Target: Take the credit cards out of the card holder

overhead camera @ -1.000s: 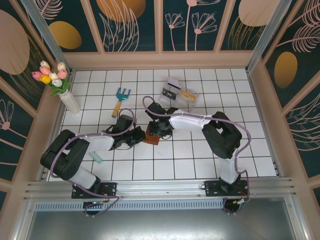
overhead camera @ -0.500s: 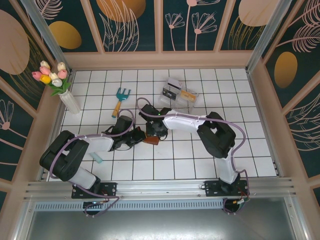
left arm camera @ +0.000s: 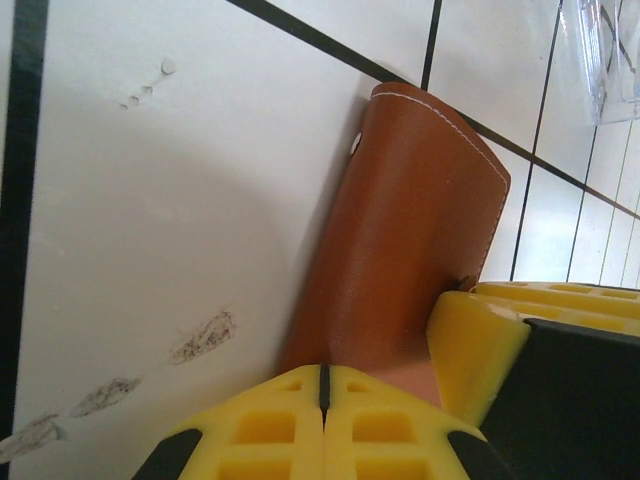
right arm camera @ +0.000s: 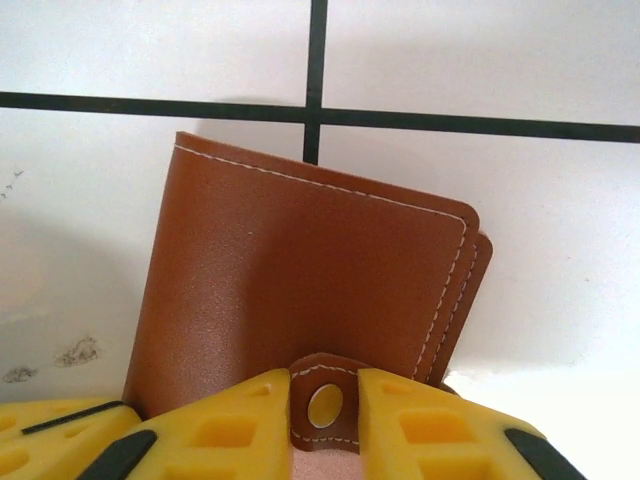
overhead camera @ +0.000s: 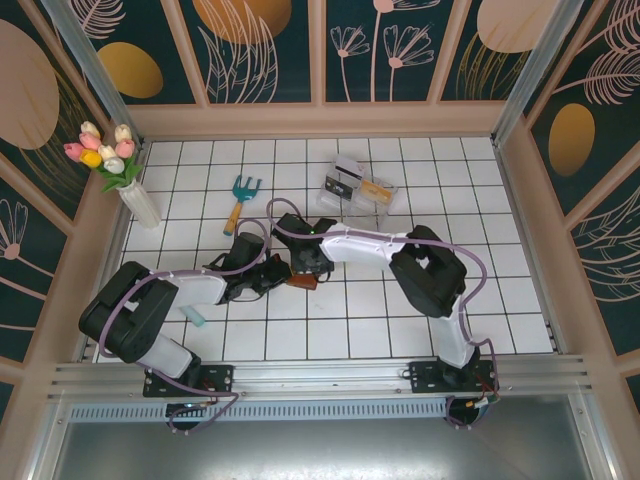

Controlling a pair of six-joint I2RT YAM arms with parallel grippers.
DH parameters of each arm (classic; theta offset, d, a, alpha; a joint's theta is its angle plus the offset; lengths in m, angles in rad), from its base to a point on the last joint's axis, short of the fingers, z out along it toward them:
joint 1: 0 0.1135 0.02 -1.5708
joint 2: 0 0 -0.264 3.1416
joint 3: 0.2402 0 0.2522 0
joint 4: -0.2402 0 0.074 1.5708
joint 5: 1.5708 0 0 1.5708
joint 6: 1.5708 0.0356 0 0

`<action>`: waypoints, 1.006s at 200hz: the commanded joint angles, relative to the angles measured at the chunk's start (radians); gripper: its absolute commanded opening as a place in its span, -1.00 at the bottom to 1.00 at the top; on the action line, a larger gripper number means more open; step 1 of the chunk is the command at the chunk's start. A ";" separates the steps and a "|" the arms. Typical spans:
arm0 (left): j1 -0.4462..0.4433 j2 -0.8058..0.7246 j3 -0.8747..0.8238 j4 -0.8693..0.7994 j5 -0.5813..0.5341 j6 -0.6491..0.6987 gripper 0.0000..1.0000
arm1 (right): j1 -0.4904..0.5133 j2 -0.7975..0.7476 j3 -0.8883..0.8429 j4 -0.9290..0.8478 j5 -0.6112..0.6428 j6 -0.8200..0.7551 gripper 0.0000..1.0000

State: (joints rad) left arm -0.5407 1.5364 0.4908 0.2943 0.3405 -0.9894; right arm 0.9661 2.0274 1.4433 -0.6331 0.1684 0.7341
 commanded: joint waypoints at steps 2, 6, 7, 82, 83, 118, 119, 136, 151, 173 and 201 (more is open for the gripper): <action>0.007 0.041 -0.057 -0.199 -0.078 0.010 -1.00 | -0.039 0.024 -0.069 -0.013 0.044 0.013 -0.66; 0.007 0.042 -0.055 -0.202 -0.077 0.012 -1.00 | -0.043 0.018 -0.076 -0.005 0.039 0.014 -0.67; 0.007 0.042 -0.055 -0.202 -0.077 0.012 -1.00 | -0.044 0.017 -0.077 -0.003 0.036 0.014 -0.67; 0.007 0.007 -0.004 -0.243 -0.071 0.039 -0.99 | -0.088 -0.159 -0.189 0.088 0.026 0.067 -0.53; 0.007 0.007 -0.003 -0.243 -0.070 0.040 -0.99 | -0.088 -0.161 -0.190 0.087 0.028 0.070 -0.53; 0.007 -0.024 0.022 -0.248 -0.038 0.036 -0.67 | -0.095 -0.199 -0.236 0.079 0.045 0.102 -0.48; 0.007 -0.025 0.023 -0.249 -0.037 0.037 -0.67 | -0.095 -0.200 -0.237 0.079 0.044 0.103 -0.48; 0.008 -0.038 0.038 -0.261 -0.033 0.039 -0.59 | -0.096 -0.200 -0.253 0.094 0.027 0.113 -0.48; 0.008 -0.054 0.053 -0.261 -0.020 0.037 -0.53 | -0.099 -0.200 -0.268 0.115 0.006 0.118 -0.47; 0.008 -0.089 0.077 -0.277 -0.027 0.032 -0.38 | -0.112 -0.202 -0.294 0.170 -0.063 0.119 -0.47; 0.007 -0.133 0.109 -0.329 -0.099 0.022 -0.12 | -0.128 -0.216 -0.327 0.239 -0.147 0.126 -0.46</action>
State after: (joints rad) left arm -0.5388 1.4479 0.5537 0.0601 0.3080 -0.9684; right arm 0.8551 1.8545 1.1473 -0.4633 0.1112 0.8356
